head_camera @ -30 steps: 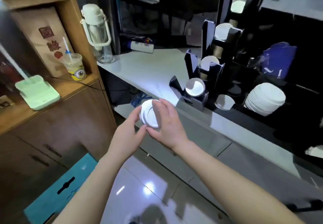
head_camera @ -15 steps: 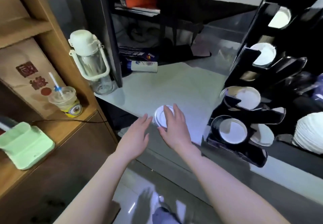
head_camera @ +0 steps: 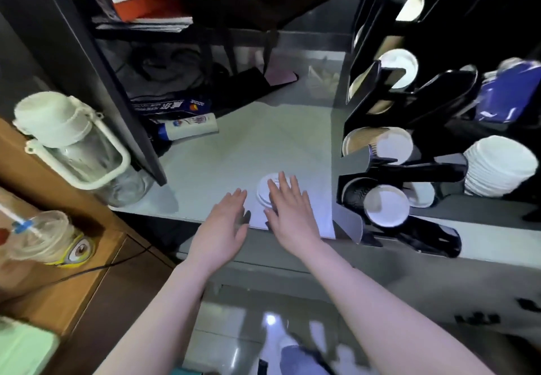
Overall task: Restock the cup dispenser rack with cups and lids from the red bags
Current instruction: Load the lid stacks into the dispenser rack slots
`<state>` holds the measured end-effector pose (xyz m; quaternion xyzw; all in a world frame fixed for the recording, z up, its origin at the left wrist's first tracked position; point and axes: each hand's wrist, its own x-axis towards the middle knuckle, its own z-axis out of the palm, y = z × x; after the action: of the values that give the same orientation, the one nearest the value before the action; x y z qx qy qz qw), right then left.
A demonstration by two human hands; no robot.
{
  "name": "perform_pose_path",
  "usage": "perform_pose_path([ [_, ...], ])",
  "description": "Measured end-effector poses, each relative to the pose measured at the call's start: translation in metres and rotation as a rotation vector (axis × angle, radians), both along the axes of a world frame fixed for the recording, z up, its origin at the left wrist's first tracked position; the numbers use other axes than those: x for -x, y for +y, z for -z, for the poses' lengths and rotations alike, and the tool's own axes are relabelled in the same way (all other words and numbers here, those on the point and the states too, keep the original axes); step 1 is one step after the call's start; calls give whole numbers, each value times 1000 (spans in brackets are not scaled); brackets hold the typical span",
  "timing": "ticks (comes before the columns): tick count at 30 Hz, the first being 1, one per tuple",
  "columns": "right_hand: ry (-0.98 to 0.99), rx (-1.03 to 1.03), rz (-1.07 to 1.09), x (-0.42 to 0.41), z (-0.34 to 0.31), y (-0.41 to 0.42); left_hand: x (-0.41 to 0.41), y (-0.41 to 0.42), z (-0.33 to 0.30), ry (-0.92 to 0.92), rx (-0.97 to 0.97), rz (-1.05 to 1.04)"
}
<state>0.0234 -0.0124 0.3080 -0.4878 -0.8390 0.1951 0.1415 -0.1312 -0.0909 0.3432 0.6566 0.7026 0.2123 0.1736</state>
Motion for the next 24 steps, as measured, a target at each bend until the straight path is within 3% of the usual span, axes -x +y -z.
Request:
perform_pose_path([
  [6, 338, 156, 44, -18, -20, -56, -12, -25, 6, -35, 9, 207],
  [12, 398, 271, 254, -88, -22, -111, -63, -37, 10, -70, -10, 443],
  [17, 488, 295, 468, -174, -24, -151, -145, -41, 7, -53, 4, 678],
  [24, 585, 168, 739, -325, -48, -201, -307, -47, -14, -62, -50, 955],
])
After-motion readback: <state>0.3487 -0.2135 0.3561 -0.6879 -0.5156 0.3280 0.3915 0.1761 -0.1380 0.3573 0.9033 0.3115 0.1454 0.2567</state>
